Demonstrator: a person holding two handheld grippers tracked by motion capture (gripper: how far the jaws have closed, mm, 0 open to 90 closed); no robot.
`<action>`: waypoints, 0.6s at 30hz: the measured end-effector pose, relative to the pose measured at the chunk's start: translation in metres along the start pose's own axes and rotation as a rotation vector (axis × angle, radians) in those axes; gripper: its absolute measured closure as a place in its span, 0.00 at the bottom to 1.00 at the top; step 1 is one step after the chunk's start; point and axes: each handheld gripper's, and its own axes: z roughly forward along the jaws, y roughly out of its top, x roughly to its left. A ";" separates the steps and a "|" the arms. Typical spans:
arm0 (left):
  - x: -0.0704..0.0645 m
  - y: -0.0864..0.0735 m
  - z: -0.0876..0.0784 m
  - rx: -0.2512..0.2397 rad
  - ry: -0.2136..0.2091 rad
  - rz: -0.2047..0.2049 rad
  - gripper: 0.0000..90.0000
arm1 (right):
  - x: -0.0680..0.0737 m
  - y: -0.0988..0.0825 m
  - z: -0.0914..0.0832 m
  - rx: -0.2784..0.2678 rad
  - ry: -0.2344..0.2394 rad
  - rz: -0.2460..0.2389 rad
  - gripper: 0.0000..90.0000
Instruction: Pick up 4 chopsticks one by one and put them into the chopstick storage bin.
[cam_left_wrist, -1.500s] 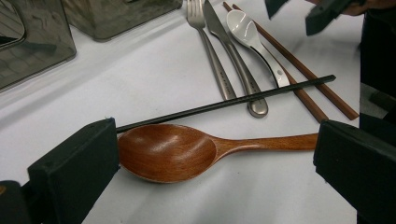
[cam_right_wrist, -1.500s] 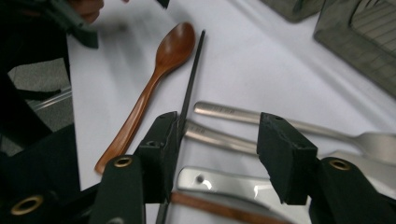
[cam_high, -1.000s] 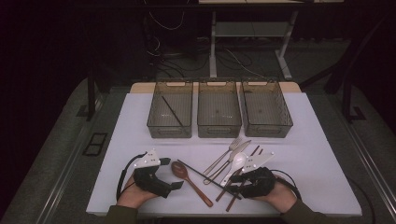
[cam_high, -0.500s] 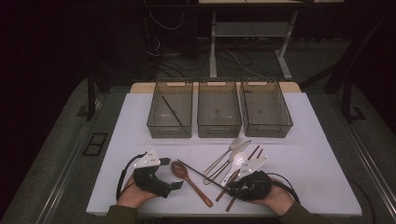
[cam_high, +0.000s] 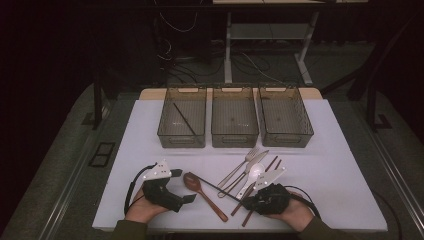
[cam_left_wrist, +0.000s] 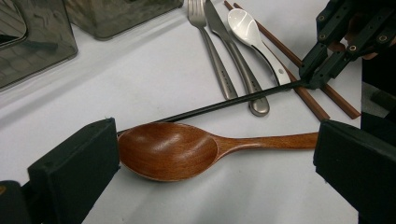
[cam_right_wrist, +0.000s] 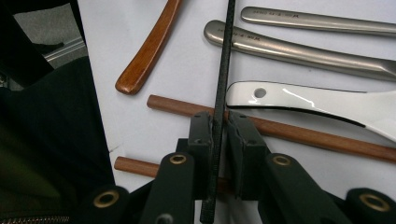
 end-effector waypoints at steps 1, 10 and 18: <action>0.000 0.000 0.000 0.000 0.000 0.000 0.00 | 0.000 0.000 0.000 -0.001 -0.001 0.003 0.90; 0.000 0.000 0.000 0.000 0.000 0.001 0.00 | -0.004 -0.001 -0.002 -0.005 -0.013 0.026 0.93; 0.000 0.000 0.000 -0.001 0.000 0.001 0.00 | -0.006 0.000 -0.007 -0.031 -0.028 0.041 0.94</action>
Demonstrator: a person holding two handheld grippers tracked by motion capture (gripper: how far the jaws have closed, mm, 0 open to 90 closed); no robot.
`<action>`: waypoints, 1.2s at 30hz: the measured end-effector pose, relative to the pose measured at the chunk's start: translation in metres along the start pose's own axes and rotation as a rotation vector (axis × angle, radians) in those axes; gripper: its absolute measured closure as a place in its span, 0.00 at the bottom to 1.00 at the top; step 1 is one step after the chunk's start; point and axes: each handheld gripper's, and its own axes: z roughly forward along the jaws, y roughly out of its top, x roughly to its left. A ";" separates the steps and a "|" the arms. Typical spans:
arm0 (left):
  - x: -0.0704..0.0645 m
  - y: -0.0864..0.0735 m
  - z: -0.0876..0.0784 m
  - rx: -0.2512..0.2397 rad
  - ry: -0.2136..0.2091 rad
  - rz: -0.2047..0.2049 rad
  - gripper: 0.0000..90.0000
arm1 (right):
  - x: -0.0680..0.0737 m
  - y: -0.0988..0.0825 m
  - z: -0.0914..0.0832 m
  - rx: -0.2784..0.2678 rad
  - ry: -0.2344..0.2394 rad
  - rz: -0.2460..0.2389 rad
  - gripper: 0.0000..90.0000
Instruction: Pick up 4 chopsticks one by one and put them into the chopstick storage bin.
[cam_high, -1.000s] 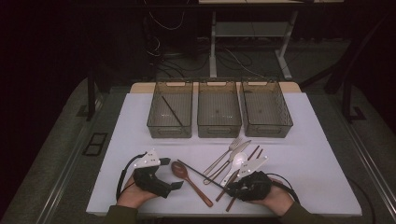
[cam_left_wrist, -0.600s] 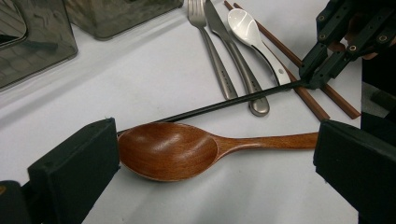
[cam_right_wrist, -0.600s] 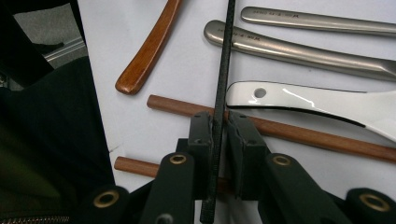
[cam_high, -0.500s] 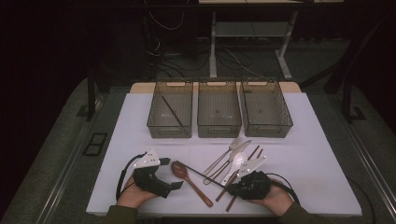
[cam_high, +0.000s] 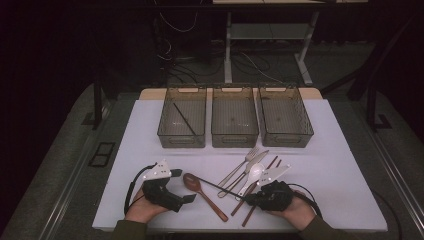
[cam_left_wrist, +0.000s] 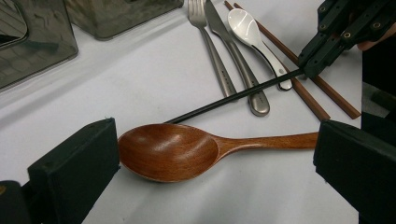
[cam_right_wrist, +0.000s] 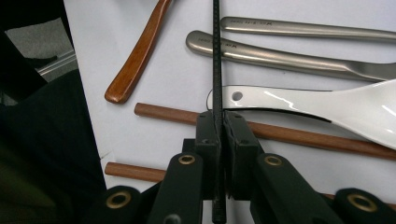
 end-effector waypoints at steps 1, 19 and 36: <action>0.000 0.000 0.000 0.000 0.000 0.000 0.00 | -0.001 0.000 -0.001 -0.006 0.000 -0.007 0.94; 0.000 -0.001 0.000 -0.003 0.000 -0.002 0.00 | -0.012 0.003 -0.017 -0.056 -0.001 -0.025 0.94; 0.001 -0.002 0.001 0.003 0.002 -0.003 0.00 | -0.027 0.013 -0.029 -0.125 0.001 -0.011 0.94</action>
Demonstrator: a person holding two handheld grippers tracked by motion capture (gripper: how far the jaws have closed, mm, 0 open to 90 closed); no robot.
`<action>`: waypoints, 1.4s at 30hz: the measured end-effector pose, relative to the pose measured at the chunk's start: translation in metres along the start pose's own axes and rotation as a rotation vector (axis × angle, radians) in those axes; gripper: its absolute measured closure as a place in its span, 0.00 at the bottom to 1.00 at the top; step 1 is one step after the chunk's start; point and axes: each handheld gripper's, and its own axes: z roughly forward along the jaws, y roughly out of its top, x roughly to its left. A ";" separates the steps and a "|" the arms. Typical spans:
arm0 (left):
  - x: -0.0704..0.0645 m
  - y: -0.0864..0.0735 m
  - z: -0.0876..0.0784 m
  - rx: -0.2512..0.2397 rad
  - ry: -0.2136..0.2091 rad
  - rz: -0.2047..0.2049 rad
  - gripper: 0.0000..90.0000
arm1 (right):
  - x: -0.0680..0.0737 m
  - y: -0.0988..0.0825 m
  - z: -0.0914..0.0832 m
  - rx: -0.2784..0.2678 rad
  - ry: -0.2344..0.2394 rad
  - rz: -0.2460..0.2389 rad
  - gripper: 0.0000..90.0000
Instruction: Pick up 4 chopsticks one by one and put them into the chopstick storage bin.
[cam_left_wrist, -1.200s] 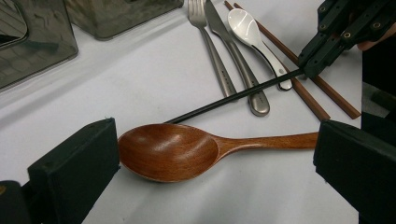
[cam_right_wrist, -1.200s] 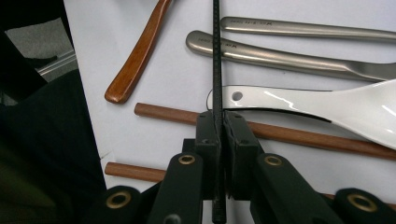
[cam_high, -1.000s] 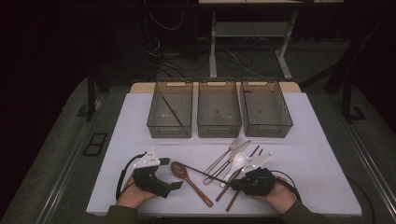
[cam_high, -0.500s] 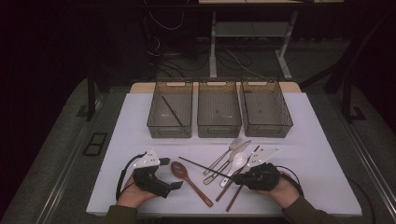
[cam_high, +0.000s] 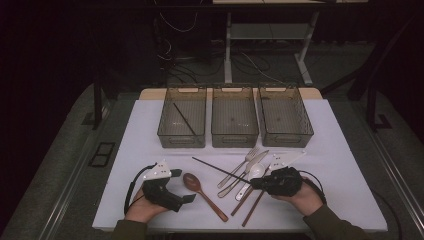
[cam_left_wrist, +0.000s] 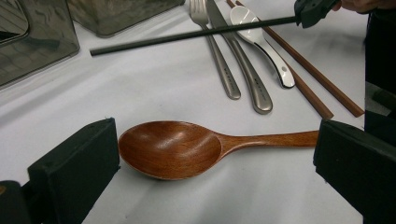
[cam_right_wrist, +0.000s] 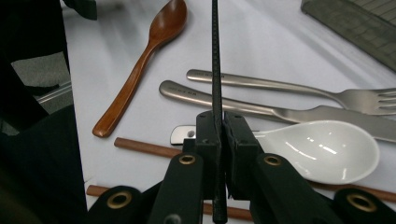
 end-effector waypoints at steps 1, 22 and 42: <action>0.000 0.000 0.000 0.000 0.000 0.000 0.00 | 0.000 0.002 -0.001 -0.008 -0.001 0.002 0.94; 0.000 -0.001 0.001 0.001 0.000 -0.005 0.00 | -0.014 0.025 -0.009 -0.051 -0.022 -0.002 0.94; 0.003 -0.001 0.001 0.001 0.010 0.006 0.00 | -0.031 0.056 -0.009 -0.077 -0.099 0.002 0.94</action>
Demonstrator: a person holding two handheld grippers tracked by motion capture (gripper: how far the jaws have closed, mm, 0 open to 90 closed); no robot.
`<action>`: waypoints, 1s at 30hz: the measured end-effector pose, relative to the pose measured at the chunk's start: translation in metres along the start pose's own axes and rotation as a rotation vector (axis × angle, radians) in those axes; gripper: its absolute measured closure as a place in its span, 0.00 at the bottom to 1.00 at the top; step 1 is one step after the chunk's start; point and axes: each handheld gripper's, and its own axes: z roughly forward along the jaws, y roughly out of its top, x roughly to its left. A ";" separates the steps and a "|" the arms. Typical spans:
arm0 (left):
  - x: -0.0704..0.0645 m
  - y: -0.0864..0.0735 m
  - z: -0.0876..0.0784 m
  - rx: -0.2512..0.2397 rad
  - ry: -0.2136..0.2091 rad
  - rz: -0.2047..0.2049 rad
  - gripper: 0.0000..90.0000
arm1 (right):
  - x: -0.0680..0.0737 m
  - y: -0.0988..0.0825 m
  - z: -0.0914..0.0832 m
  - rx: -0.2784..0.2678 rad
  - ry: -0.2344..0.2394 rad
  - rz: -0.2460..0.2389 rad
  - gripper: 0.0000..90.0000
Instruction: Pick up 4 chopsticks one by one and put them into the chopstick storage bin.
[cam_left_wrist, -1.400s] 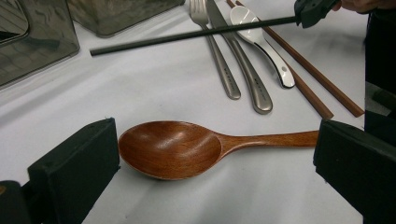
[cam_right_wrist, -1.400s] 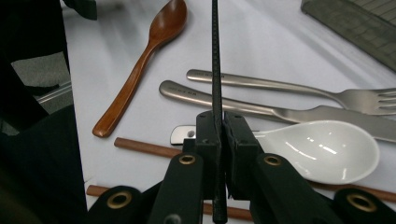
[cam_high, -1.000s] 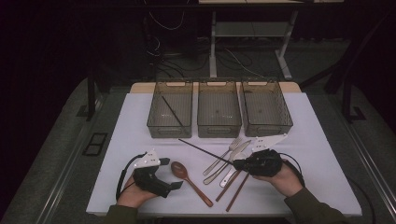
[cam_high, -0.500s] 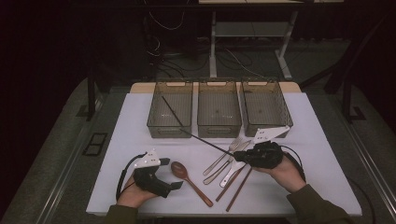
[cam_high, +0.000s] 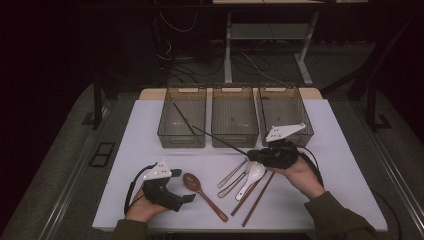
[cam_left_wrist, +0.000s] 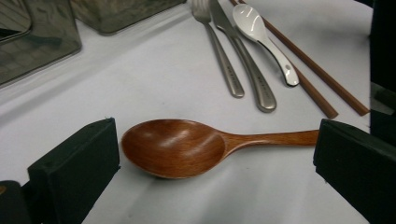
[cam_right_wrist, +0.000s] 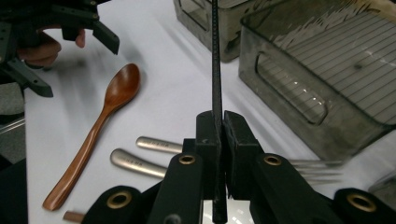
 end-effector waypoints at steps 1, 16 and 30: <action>0.001 0.000 0.000 -0.001 0.003 -0.004 0.00 | -0.001 0.002 0.001 0.001 -0.003 -0.001 0.94; 0.000 0.000 0.001 -0.009 -0.004 -0.002 0.00 | -0.008 0.032 0.027 0.019 -0.049 0.023 0.94; -0.001 0.000 0.000 -0.006 -0.005 -0.003 0.00 | -0.020 0.058 0.055 0.031 -0.084 0.051 0.94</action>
